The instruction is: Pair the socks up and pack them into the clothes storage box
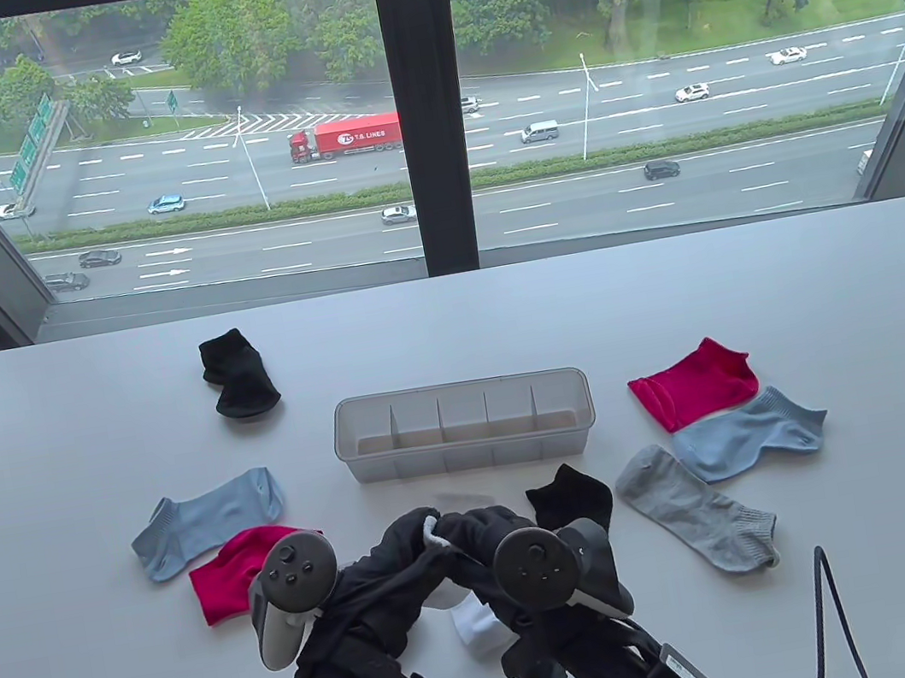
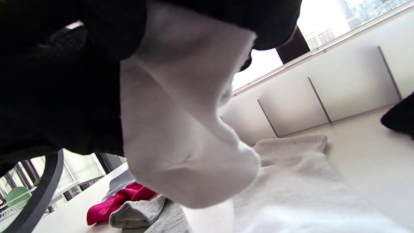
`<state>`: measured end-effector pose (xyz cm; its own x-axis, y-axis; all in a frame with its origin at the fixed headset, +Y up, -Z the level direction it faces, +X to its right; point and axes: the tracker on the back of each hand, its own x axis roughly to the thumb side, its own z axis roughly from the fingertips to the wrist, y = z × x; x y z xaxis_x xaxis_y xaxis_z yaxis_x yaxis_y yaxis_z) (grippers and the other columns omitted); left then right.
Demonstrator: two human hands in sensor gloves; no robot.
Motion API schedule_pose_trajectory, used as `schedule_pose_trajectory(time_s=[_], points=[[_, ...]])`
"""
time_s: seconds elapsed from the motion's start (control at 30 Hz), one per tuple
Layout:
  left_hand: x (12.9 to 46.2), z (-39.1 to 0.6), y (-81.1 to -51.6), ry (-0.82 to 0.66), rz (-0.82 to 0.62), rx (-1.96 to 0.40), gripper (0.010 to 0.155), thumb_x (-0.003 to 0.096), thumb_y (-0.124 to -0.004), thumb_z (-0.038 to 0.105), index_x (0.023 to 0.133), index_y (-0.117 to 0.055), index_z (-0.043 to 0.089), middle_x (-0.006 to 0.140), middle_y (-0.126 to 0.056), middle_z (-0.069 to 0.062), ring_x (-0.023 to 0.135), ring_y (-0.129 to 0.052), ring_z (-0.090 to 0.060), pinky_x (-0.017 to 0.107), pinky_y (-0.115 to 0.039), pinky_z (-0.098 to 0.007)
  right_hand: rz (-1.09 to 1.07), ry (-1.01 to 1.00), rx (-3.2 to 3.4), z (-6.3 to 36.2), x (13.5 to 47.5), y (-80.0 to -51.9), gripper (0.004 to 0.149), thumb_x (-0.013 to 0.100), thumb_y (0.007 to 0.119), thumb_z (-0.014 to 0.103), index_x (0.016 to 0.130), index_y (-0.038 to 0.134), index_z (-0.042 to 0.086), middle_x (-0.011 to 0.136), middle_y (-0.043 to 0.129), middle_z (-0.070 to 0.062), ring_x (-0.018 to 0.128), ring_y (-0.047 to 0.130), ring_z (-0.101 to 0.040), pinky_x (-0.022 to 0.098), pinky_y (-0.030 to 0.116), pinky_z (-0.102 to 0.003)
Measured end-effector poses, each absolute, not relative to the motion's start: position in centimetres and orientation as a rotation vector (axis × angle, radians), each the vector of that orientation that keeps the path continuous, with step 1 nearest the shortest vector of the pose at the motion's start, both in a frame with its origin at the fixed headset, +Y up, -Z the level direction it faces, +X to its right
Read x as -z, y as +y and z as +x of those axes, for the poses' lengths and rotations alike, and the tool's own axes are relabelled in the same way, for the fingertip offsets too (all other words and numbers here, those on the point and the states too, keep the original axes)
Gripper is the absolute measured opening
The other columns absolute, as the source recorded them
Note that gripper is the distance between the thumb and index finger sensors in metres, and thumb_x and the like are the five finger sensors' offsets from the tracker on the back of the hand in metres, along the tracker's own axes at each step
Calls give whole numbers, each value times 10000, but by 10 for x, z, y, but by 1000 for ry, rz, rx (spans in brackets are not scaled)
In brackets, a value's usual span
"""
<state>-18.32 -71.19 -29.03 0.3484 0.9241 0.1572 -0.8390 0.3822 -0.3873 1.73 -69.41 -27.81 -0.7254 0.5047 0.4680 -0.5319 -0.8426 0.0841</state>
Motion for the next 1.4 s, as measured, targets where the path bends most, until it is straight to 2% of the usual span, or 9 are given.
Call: schedule_pose_trajectory(time_s=[0.2,0.33,0.57,0.67,0.93,1.03,1.1,1.23,1.4], points=[[295,-189,-714,-331,-225,-1253,574,586,-688,242,1108,-526,70,1067,-680,-281,877,-781,-559,659,-655,-673,763,293,-2348,23,287,-702,630,639,683,369,1150,364,184,1141,388,-263,1026,396,-518,727,432,-697],[295,-192,-710,-300,-132,-1248,452,575,-634,144,1025,-676,142,1015,-791,-213,848,-850,-507,647,-688,-654,561,103,-2197,39,291,-699,484,642,664,383,1087,562,220,1121,545,-265,1004,541,-526,726,508,-667],[292,-182,-699,-435,-102,-1233,433,614,-620,192,1014,-730,315,1017,-802,-290,893,-799,-543,667,-639,-690,524,312,-2164,41,297,-707,728,597,686,480,1120,455,29,1137,490,-357,988,500,-621,699,505,-699],[290,-184,-697,-402,-62,-1144,441,614,-622,192,1033,-710,298,876,-916,-224,751,-926,-461,616,-709,-654,437,210,-2133,43,298,-706,478,598,727,407,989,639,147,1065,708,-246,971,643,-551,700,578,-657],[291,-188,-698,-324,-40,-1008,495,602,-657,220,1086,-571,159,674,-936,-152,562,-934,-349,576,-730,-622,333,72,-2091,57,299,-696,576,595,762,284,1057,451,138,900,788,-77,835,844,-299,709,634,-585],[290,-188,-697,-284,-18,-1005,551,605,-649,208,1111,-447,130,878,-808,-189,749,-832,-424,656,-624,-670,309,50,-2019,61,297,-694,608,607,754,253,1080,397,119,930,741,-96,788,870,-251,709,667,-545],[284,-188,-693,-248,53,-915,621,607,-664,253,1131,-336,187,1161,-384,-233,1043,-469,-510,738,-433,-717,248,-73,-2095,62,295,-692,614,604,766,267,1079,410,108,913,760,-100,727,906,-205,690,704,-514],[280,-180,-684,-413,98,-942,487,587,-687,342,1026,-672,132,1045,-725,-206,906,-772,-472,690,-619,-668,293,-120,-2144,56,291,-689,589,630,704,355,1083,440,87,887,840,-75,721,965,-190,691,735,-487],[281,-169,-699,-522,-107,-1006,833,540,-753,483,1146,-292,146,1167,-407,-231,1062,-521,-494,740,-486,-708,469,78,-1889,42,290,-693,558,667,508,369,1108,361,61,1050,716,-189,962,777,-359,750,523,-626]])
